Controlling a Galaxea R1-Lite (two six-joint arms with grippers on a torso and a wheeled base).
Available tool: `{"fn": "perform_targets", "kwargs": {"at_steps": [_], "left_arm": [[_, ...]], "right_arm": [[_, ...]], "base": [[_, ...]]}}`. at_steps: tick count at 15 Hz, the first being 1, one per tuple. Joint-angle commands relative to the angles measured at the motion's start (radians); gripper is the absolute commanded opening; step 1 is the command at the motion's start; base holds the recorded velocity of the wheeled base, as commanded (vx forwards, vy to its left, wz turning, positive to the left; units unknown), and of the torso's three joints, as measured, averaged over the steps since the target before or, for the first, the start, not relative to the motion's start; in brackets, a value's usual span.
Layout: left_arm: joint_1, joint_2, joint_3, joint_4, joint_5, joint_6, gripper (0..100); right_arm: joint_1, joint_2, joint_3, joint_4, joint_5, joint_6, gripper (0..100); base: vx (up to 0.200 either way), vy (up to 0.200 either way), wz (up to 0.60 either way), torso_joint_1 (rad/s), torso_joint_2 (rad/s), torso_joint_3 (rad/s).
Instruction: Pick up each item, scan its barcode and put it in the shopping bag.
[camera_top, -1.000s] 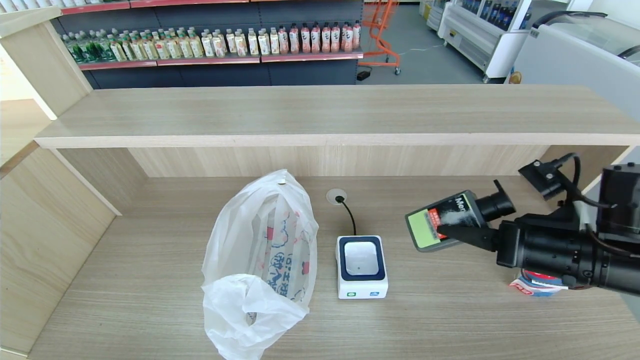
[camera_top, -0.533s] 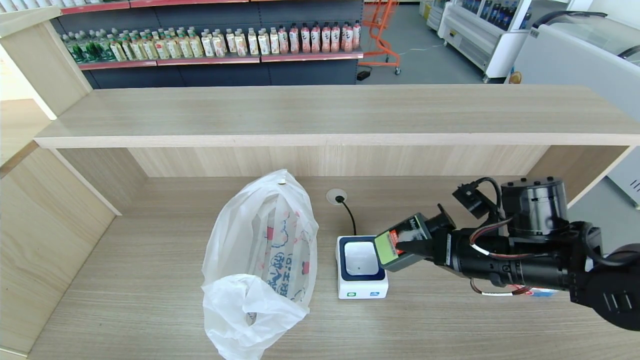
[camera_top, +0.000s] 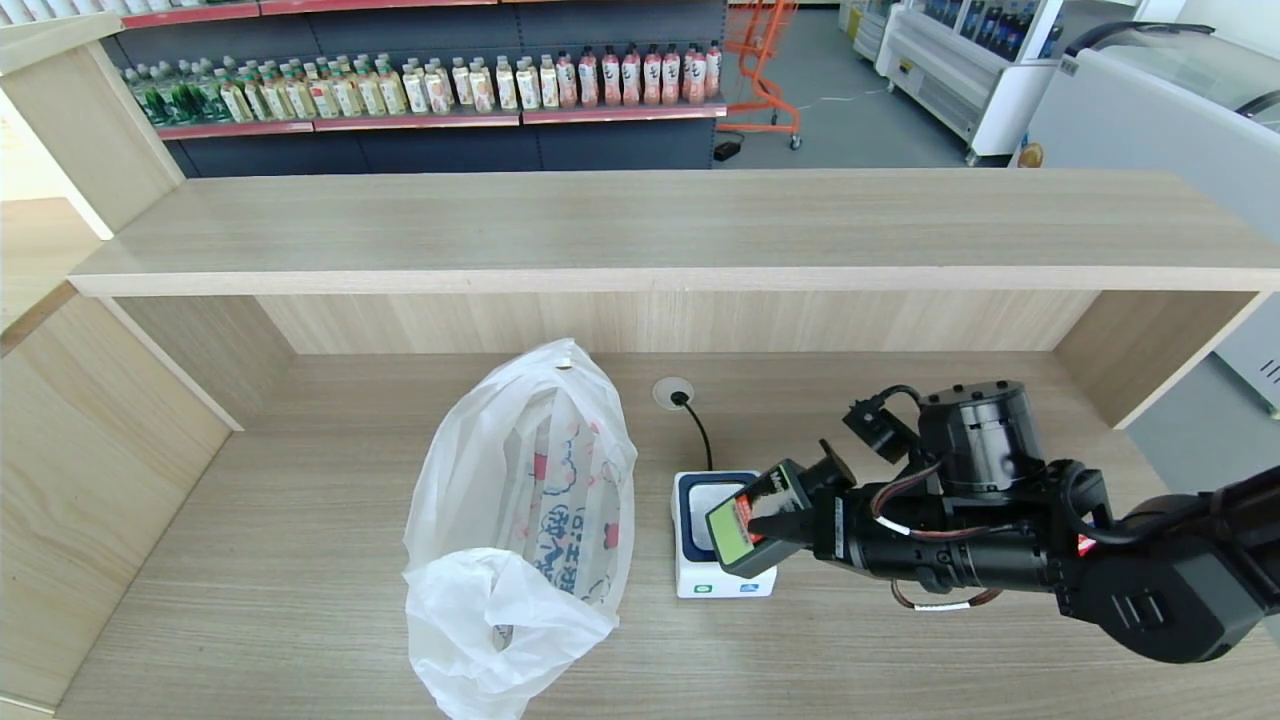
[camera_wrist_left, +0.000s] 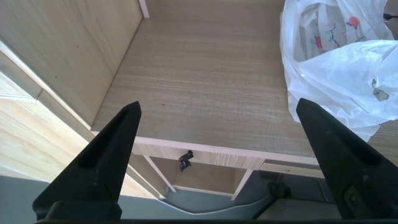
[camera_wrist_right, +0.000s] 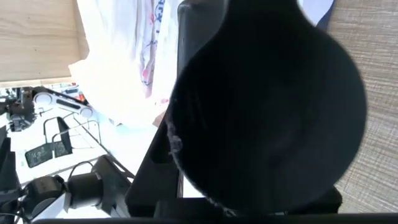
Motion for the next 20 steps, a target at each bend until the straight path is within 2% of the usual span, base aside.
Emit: {"fn": "perform_targets", "kwargs": {"at_steps": [1,8,12,14,15,17,20], "left_arm": [[0.0,0.001,0.0,0.0,0.0,0.0,100],[0.0,0.001,0.0,0.0,0.0,0.0,100],[0.0,0.0,0.0,0.0,0.0,0.0,100],[0.0,0.0,0.0,0.0,0.0,0.0,100],[0.0,0.0,0.0,0.0,0.0,0.0,100],[0.0,0.0,0.0,0.0,0.0,0.0,100],[0.0,0.0,0.0,0.0,0.0,0.0,100]], "right_arm": [[0.005,0.031,-0.029,-0.001,0.0,-0.001,0],[0.015,0.066,-0.039,-0.001,-0.038,-0.053,0],[0.024,-0.089,-0.09,-0.056,-0.014,-0.002,0],[0.022,-0.187,-0.091,-0.047,-0.012,-0.22,0],[0.01,-0.221,-0.061,-0.03,-0.012,-0.347,0],[-0.033,-0.253,0.01,-0.038,-0.012,-0.516,0],[-0.044,-0.305,0.086,-0.04,-0.012,-0.527,0]], "base": [[0.0,0.0,0.0,0.0,0.0,0.0],[0.0,0.0,0.0,0.0,0.0,0.0],[0.0,0.0,0.0,0.0,0.0,0.0],[0.0,0.0,0.0,0.0,0.0,0.0],[0.0,0.0,0.0,0.0,0.0,0.0],[0.0,0.0,0.0,0.0,0.0,0.0],[0.0,0.0,0.0,0.0,0.0,0.0]]}}
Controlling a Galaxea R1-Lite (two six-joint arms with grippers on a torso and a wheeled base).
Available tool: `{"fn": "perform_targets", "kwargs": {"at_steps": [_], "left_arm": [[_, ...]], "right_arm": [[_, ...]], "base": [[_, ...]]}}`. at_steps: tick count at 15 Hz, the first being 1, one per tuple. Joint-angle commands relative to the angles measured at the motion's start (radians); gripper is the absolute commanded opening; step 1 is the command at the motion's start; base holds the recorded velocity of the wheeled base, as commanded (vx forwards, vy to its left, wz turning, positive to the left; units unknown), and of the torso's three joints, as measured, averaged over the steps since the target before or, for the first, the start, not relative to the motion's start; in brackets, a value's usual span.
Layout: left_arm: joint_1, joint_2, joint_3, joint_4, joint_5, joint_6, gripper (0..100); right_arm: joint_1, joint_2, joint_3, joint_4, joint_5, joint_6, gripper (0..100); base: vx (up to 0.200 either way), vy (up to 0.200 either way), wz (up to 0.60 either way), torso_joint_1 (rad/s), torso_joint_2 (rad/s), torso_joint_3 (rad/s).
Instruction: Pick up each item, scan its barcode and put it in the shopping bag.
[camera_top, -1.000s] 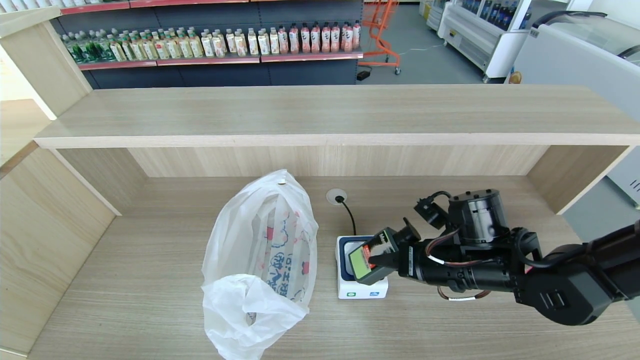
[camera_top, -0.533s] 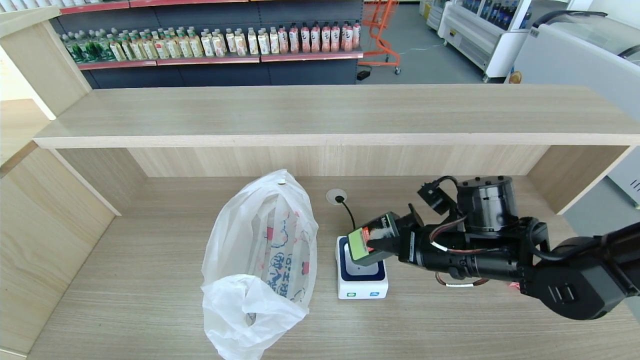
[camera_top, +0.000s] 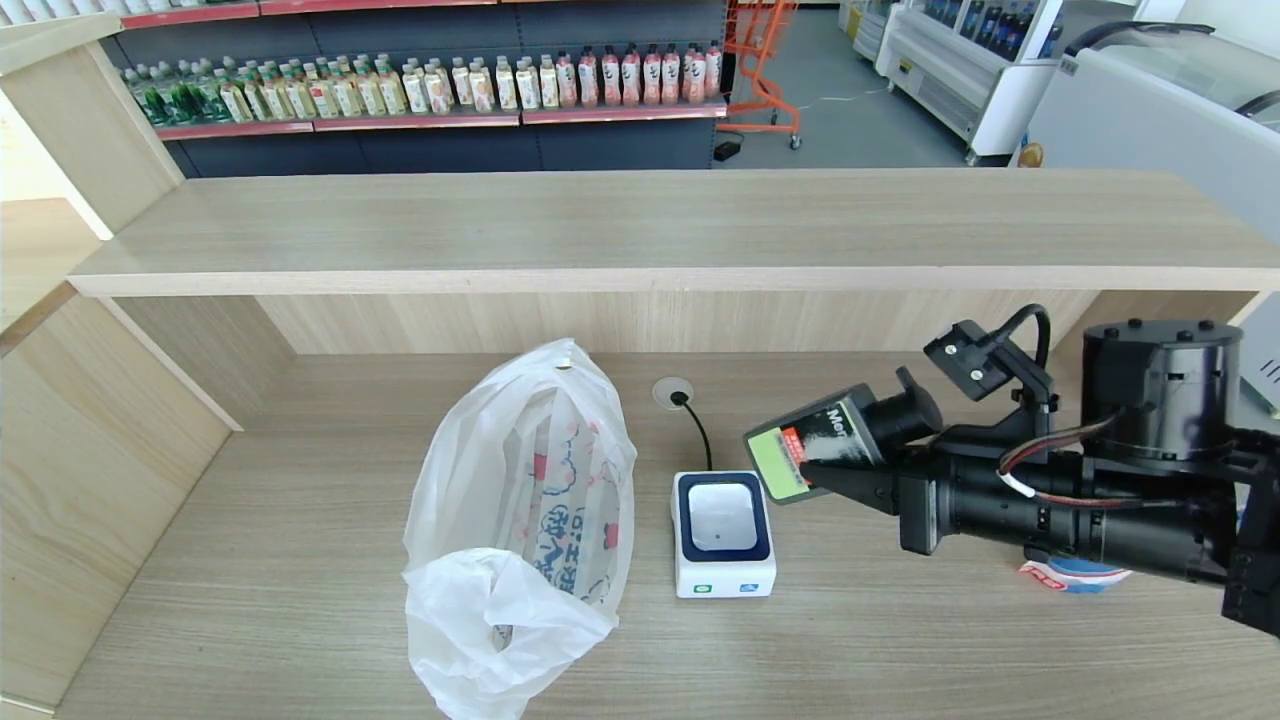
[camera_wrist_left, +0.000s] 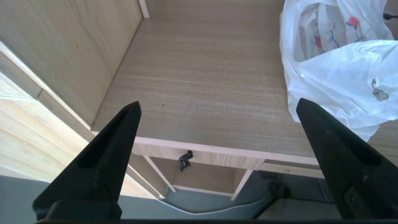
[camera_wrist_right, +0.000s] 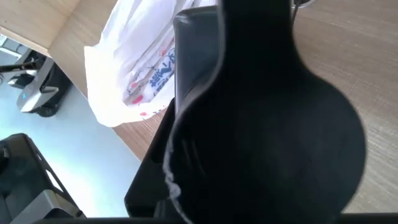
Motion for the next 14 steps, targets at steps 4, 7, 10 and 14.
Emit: {"fn": "perform_targets", "kwargs": {"at_steps": [4,7,10,14], "left_arm": [[0.0,0.0,0.0,0.0,0.001,0.0,100],[0.0,0.0,0.0,0.0,0.001,0.0,100],[0.0,0.0,0.0,0.0,0.001,0.001,100],[0.0,0.002,0.0,0.0,0.001,0.001,100]], "right_arm": [[-0.01,-0.094,0.093,-0.002,0.002,0.0,0],[-0.01,-0.098,0.103,-0.002,0.002,0.0,0],[-0.008,-0.106,0.109,-0.002,0.002,0.018,0],[-0.005,-0.109,0.096,-0.002,0.002,0.178,0]], "base": [[0.0,0.0,0.0,0.0,0.0,0.0],[-0.2,0.0,0.0,0.002,0.0,0.001],[0.0,0.0,0.0,0.0,0.0,0.0],[0.0,0.1,0.0,0.006,0.01,-0.001]]}}
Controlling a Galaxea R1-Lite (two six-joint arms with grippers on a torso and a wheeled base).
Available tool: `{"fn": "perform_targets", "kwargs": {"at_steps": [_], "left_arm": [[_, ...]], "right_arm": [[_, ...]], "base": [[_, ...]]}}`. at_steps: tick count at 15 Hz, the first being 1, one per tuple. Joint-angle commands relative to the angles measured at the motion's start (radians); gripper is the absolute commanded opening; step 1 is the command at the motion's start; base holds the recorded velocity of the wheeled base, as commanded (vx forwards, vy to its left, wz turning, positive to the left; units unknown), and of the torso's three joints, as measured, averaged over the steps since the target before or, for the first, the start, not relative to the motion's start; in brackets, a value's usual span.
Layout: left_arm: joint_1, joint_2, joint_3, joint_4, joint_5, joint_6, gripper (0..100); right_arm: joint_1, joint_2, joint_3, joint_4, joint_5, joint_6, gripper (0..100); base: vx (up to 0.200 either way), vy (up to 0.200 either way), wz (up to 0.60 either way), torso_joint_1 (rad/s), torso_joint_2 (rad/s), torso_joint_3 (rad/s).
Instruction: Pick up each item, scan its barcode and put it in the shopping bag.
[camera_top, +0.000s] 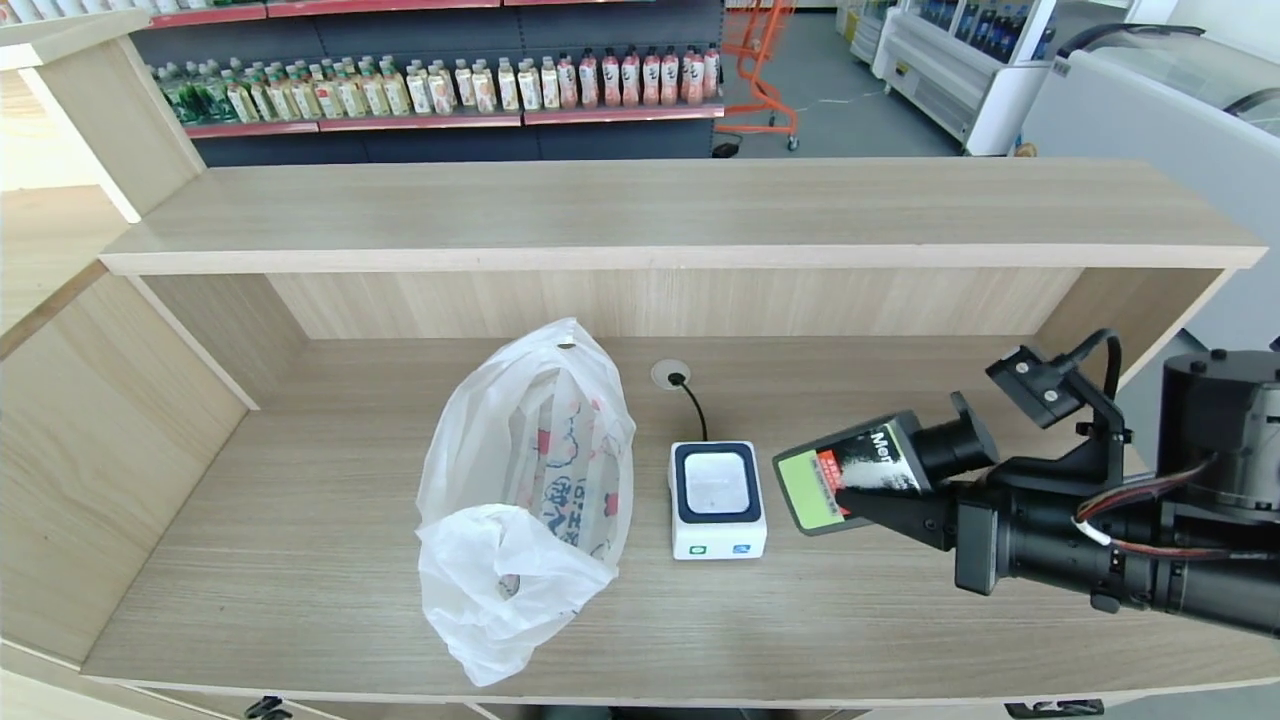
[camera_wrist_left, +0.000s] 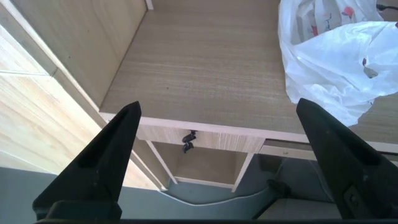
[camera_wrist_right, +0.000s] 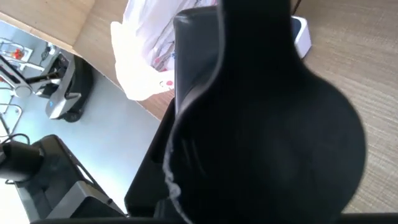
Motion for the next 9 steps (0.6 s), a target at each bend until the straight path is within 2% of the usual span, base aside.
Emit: {"fn": "perform_targets", "kwargs": {"at_steps": [1,4,9], "left_arm": [[-0.001,0.0,0.0,0.0,0.001,0.0,100],[-0.001,0.0,0.0,0.0,0.001,0.001,100],[-0.001,0.0,0.0,0.0,0.001,-0.002,100]], "right_arm": [[0.003,0.001,-0.025,-0.002,-0.001,0.075,0],[0.004,0.026,-0.051,-0.002,0.0,0.158,0],[0.043,0.104,-0.09,0.002,-0.006,0.271,0]], "base": [[0.0,0.2,0.0,-0.017,-0.01,0.017],[0.0,0.2,0.0,0.012,0.01,-0.004],[0.0,0.0,0.0,0.0,0.0,0.0]]}}
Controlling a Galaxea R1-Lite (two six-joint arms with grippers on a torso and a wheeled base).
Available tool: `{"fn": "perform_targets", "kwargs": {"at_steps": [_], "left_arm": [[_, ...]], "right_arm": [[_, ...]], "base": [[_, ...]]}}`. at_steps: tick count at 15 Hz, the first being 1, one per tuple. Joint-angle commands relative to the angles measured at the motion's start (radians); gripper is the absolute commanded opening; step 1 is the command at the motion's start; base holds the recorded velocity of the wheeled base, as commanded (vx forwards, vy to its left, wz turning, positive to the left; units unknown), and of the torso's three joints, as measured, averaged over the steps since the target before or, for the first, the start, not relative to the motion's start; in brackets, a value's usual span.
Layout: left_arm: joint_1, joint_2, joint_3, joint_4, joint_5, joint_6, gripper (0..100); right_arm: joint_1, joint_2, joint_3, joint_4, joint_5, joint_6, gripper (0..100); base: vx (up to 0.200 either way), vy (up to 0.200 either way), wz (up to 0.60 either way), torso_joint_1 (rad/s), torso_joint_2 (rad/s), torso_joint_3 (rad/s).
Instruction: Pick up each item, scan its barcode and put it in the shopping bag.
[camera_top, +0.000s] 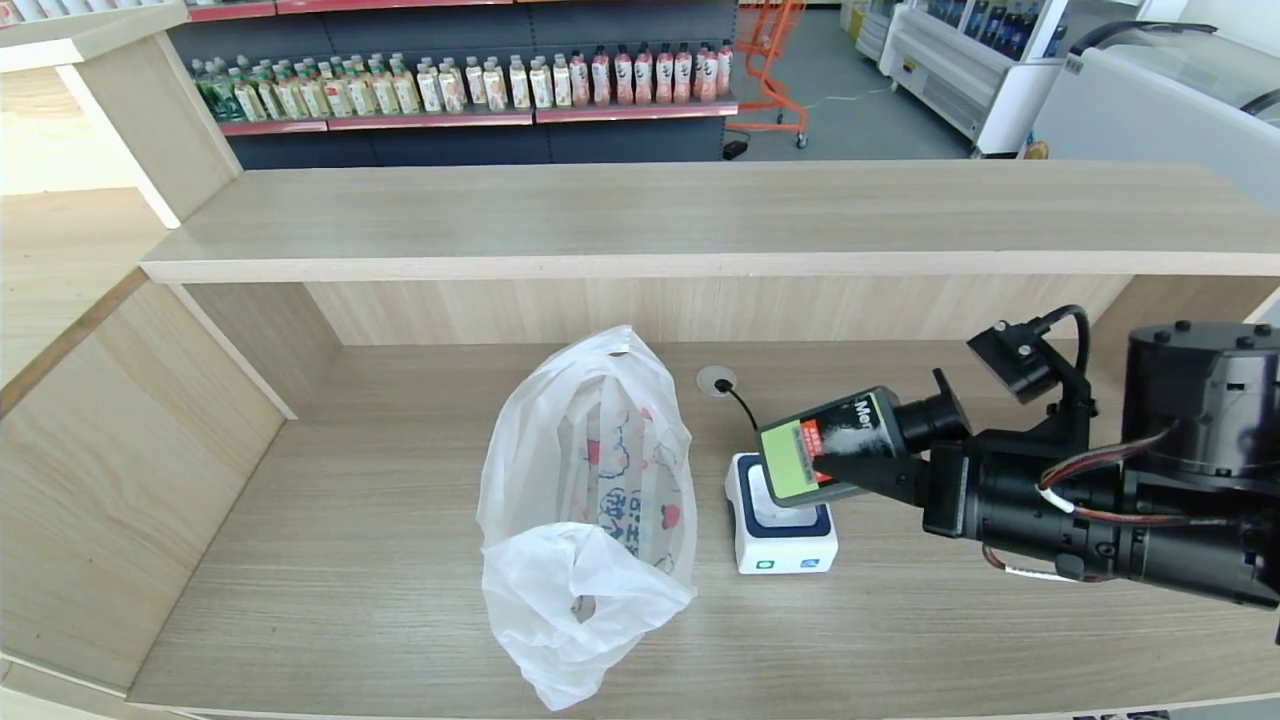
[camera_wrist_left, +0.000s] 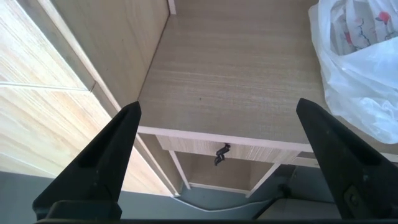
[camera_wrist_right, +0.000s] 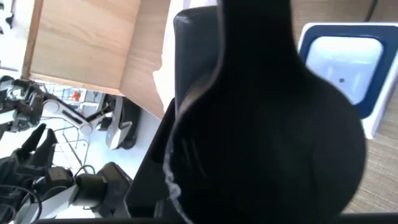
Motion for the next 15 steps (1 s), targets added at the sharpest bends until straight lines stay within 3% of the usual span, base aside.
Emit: {"fn": "perform_targets", "kwargs": {"at_steps": [1,7,11,15], "left_arm": [[0.0,0.0,0.0,0.0,0.0,0.0,100],[0.0,0.0,0.0,0.0,0.0,0.0,100],[0.0,0.0,0.0,0.0,0.0,0.0,100],[0.0,0.0,0.0,0.0,0.0,0.0,100]], "right_arm": [[0.011,0.069,-0.01,-0.001,-0.004,0.003,0],[0.096,0.204,-0.074,-0.007,-0.02,-0.006,0],[0.099,0.328,-0.099,-0.015,-0.021,-0.186,0],[0.133,0.452,-0.162,-0.104,-0.072,-0.224,0]], "base": [[0.0,0.0,0.0,0.0,0.0,0.0],[0.0,0.0,0.0,0.0,0.0,0.0],[0.0,0.0,0.0,0.0,0.0,0.0],[0.0,0.0,0.0,0.0,0.0,0.0]]}}
